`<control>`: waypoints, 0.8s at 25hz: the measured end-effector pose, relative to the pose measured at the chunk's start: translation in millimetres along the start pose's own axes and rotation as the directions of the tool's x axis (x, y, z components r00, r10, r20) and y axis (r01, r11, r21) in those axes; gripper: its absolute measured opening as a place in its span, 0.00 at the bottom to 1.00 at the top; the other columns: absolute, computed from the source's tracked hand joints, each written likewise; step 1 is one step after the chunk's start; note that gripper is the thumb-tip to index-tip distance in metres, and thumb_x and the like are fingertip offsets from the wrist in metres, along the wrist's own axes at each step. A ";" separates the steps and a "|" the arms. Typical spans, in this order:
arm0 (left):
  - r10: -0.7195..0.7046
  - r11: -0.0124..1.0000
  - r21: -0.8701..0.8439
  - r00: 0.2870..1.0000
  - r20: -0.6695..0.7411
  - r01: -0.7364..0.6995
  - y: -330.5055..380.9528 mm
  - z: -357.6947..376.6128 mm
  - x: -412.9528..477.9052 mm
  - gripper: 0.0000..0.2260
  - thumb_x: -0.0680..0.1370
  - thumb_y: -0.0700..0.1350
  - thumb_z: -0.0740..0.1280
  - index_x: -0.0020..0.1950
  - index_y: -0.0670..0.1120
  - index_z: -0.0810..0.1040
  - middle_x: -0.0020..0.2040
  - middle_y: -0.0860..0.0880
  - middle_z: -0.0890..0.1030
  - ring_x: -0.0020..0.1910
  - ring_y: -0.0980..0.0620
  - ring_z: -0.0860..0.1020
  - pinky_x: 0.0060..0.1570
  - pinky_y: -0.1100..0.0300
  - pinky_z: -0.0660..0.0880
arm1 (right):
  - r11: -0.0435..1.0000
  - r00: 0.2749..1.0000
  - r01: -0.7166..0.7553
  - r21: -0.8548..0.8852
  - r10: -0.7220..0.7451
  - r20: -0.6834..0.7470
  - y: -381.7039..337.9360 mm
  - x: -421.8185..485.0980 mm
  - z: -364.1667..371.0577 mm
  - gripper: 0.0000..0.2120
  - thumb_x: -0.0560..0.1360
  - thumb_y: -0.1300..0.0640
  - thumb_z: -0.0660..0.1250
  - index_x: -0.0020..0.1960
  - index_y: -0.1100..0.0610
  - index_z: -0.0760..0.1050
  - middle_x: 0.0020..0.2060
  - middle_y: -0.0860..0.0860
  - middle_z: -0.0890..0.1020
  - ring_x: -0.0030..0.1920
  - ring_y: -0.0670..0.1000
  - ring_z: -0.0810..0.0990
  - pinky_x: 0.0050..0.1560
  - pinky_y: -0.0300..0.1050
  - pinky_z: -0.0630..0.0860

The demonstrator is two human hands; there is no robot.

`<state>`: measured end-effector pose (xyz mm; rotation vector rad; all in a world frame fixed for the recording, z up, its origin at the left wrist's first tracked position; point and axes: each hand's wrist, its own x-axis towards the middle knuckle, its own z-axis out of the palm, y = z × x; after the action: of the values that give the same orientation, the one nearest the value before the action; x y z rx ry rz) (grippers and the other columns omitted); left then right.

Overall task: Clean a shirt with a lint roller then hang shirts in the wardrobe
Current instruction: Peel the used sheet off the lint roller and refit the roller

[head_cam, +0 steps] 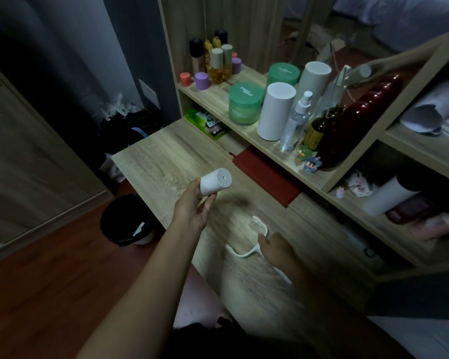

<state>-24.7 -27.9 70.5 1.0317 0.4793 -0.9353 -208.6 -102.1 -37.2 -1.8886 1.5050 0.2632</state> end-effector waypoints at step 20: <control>0.031 0.707 0.615 0.884 0.466 -0.350 36.4 -9.5 -7.0 0.10 0.76 0.39 0.63 0.56 0.47 0.74 0.48 0.48 0.77 0.42 0.53 0.79 0.39 0.60 0.76 | 0.780 0.770 0.626 0.019 -0.614 -0.171 -96.3 -40.8 -106.0 0.18 0.74 0.42 0.57 0.29 0.50 0.69 0.24 0.47 0.78 0.32 0.45 0.82 0.38 0.48 0.75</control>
<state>2.7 -9.5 89.7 1.4609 -0.3983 -1.1351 -160.0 -128.9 101.0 -2.2647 0.8743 -0.2541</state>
